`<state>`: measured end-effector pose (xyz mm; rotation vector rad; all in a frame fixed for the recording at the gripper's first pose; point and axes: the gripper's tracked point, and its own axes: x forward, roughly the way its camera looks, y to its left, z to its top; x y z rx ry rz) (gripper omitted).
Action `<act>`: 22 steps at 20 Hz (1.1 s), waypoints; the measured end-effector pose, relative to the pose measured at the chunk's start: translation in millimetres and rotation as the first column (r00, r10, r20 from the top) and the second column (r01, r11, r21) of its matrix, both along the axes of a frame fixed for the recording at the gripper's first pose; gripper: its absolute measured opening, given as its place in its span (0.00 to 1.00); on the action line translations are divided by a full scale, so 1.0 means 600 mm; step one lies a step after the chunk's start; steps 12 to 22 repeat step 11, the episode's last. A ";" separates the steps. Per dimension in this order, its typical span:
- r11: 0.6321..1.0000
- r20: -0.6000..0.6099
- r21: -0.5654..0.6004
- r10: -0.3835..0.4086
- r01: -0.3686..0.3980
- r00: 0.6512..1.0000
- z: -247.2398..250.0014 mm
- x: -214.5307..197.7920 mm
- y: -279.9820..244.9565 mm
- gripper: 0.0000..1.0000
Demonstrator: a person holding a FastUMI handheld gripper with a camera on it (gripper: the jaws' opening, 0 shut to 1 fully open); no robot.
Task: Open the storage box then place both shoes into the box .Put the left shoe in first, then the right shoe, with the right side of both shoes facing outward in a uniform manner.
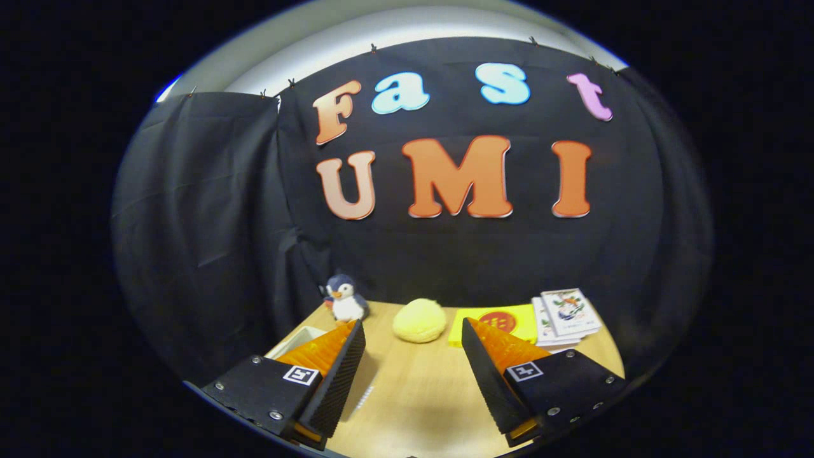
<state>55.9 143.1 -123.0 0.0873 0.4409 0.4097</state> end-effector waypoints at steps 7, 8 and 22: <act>0.993 0.245 -0.012 -0.112 0.119 0.963 0.096 0.009 -0.130 0.95; 0.991 0.276 -0.008 -0.129 0.137 0.952 0.106 0.010 -0.143 0.95; 0.985 0.335 0.014 -0.164 0.169 0.928 0.128 0.008 -0.171 0.96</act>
